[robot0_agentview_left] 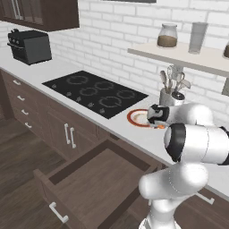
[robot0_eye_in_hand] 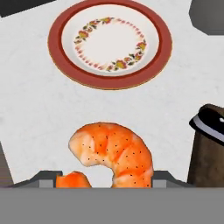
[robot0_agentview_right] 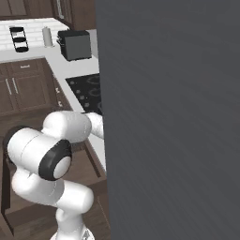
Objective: Pick up the knife from the drawer and place it on the cutting board. Then place the meat from the plate to the cutting board.
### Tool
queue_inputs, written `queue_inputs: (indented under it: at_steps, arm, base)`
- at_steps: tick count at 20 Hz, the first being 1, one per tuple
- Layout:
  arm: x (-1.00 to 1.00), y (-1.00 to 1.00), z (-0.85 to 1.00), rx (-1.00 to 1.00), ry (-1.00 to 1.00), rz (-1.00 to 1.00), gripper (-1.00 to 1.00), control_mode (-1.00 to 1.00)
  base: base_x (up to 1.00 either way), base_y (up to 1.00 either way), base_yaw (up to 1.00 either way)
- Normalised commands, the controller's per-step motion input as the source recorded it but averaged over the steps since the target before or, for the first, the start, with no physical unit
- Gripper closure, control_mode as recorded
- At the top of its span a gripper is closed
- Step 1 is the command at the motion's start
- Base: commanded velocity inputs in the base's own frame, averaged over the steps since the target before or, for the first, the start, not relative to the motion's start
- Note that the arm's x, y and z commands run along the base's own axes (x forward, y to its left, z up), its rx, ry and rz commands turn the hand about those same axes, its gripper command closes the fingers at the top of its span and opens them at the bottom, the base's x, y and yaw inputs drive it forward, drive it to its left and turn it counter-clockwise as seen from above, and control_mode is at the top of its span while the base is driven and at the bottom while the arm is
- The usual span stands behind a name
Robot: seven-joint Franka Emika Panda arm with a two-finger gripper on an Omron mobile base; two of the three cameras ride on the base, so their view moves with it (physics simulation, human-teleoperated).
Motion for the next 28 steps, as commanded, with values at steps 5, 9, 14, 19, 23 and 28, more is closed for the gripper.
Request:
queue_inputs:
  at_steps: [5,9,14,19,23,28]
  arm:
    - [-0.62,-0.42,0.17,0.0,0.0,-0.05,1.0,-1.0]
    - [-0.4,-0.55,0.0,0.0,0.0,-0.04,1.0,-1.0]
    - [-0.2,-0.51,-0.01,0.0,0.02,-0.04,1.0,-1.0]
    - [-0.09,-0.54,-0.1,0.0,0.03,-0.03,1.0,-1.0]
    - [-0.17,-0.52,-0.26,0.0,0.05,-0.02,1.0,-1.0]
    - [-0.24,-0.4,-0.34,0.0,0.02,0.0,1.0,-1.0]
  base:
    - [0.0,0.0,0.0]
    - [0.0,0.0,0.0]
    - [0.0,0.0,0.0]
    - [0.0,0.0,0.0]
    - [0.0,0.0,0.0]
    - [0.0,0.0,0.0]
